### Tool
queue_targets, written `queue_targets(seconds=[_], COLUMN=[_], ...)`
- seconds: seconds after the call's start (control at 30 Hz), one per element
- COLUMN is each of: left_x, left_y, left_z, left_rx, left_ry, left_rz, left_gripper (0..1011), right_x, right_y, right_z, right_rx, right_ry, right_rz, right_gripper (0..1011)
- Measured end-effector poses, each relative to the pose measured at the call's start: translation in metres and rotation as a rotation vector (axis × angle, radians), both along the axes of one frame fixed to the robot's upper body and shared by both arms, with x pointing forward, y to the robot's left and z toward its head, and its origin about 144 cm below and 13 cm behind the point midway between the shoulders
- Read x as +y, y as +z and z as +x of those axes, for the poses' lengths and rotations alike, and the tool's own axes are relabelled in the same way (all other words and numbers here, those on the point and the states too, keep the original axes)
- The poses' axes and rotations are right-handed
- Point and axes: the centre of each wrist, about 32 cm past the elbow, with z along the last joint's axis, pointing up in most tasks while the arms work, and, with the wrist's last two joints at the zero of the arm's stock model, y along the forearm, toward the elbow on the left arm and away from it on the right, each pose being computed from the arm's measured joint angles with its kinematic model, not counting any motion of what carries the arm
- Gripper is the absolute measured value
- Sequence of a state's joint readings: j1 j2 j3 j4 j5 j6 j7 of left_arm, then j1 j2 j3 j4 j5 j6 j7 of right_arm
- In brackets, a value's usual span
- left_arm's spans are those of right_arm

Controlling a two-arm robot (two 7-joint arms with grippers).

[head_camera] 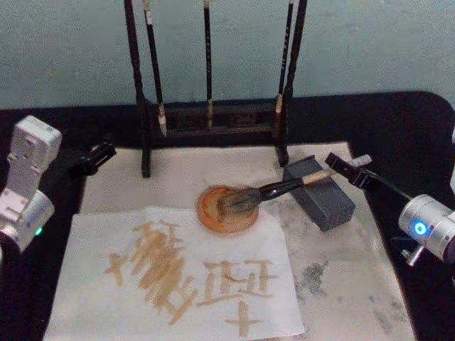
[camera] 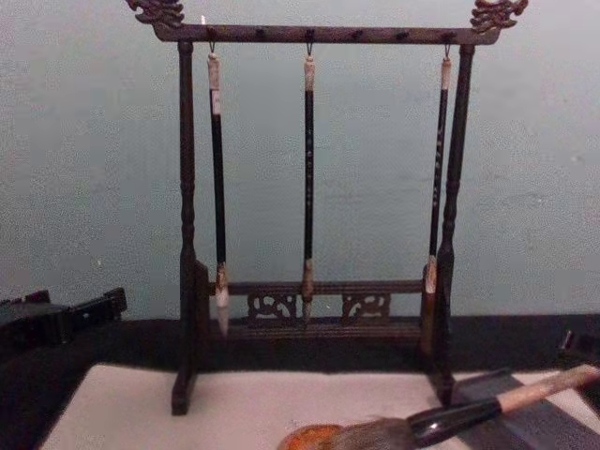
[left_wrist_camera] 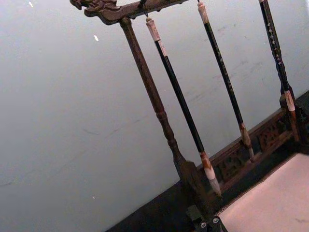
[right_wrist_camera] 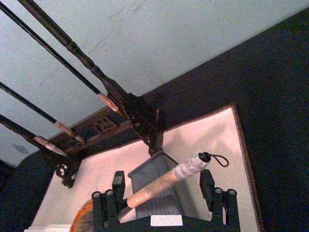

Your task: Pick up the brush from the inkstone, write on the paper, then place the brush back to its original position.

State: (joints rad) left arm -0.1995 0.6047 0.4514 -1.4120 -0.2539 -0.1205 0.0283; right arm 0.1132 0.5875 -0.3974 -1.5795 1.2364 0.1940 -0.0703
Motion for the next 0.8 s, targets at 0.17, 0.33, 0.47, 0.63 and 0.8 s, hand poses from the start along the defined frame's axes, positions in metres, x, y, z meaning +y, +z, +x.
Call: queue_targets(seconds=[0.17,0.33,0.47,0.63,0.8], left_x=[0.0,0.0,0.0,0.0,0.0], left_y=[0.0,0.0,0.0,0.0,0.0], left_z=[0.0,0.0,0.0,0.0,0.0], left_rx=[0.0,0.0,0.0,0.0,0.0], left_ry=[0.0,0.0,0.0,0.0,0.0], left_rz=[0.0,0.0,0.0,0.0,0.0], left_gripper=[1002,1000,1002,1002,1000], right_x=[-0.001,-0.002,-0.005,-0.008,-0.006], right_y=[-0.003,-0.005,-0.007,-0.006,0.0], right_z=[-0.004,-0.008,-0.01,-0.012,-0.019], right_rx=[0.013,0.025,0.029,0.018,-0.01], right_ry=[0.001,0.001,-0.01,-0.023,-0.017], right_rz=[-0.006,-0.018,-0.027,-0.034,-0.056], right_gripper=[1002,1001,1002,1002,1001])
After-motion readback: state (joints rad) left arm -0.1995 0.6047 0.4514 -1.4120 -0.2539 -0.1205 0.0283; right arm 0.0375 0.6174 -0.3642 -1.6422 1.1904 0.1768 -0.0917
